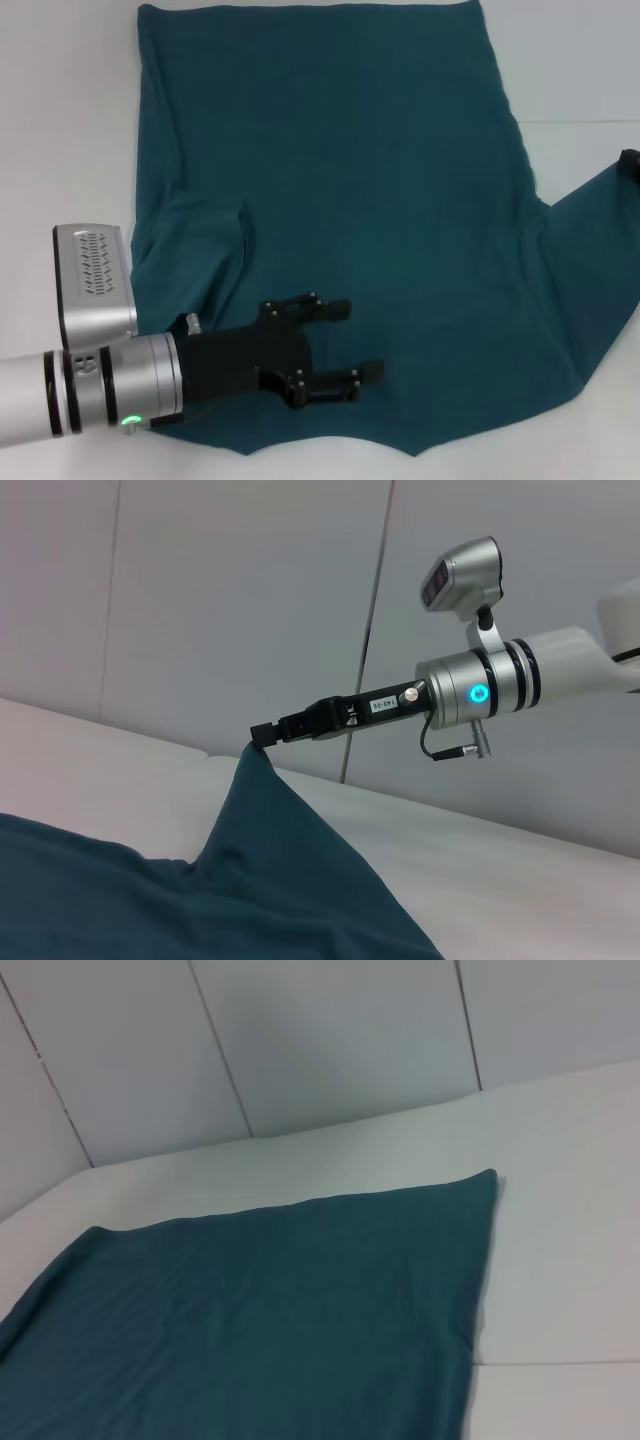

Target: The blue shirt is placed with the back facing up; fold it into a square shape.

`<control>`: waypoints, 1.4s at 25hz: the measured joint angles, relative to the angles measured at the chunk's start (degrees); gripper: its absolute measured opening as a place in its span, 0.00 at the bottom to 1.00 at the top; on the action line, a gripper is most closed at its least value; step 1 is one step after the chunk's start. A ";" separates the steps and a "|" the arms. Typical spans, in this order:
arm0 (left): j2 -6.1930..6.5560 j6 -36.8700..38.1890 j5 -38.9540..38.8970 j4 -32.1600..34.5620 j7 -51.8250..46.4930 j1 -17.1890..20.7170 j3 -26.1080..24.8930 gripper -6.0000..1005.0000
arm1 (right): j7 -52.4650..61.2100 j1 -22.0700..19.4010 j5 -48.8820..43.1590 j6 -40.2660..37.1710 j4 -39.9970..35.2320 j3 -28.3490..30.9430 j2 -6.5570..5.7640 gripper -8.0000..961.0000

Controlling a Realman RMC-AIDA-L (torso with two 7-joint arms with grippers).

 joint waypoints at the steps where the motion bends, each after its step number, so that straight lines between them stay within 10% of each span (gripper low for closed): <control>1: -0.02 0.00 -0.01 -0.01 0.00 0.00 0.00 0.83 | -0.19 0.00 0.00 -0.07 0.00 0.00 0.00 0.01; 24: 0.09 0.00 -0.59 -0.56 -2.19 -0.77 0.00 0.83 | 6.75 0.57 -0.41 -13.06 -1.35 -2.02 -1.90 0.01; 35: 0.11 -1.32 -0.80 -0.58 -3.14 -0.96 0.00 0.83 | 10.11 5.39 -0.49 -11.39 -0.68 -9.98 1.10 0.02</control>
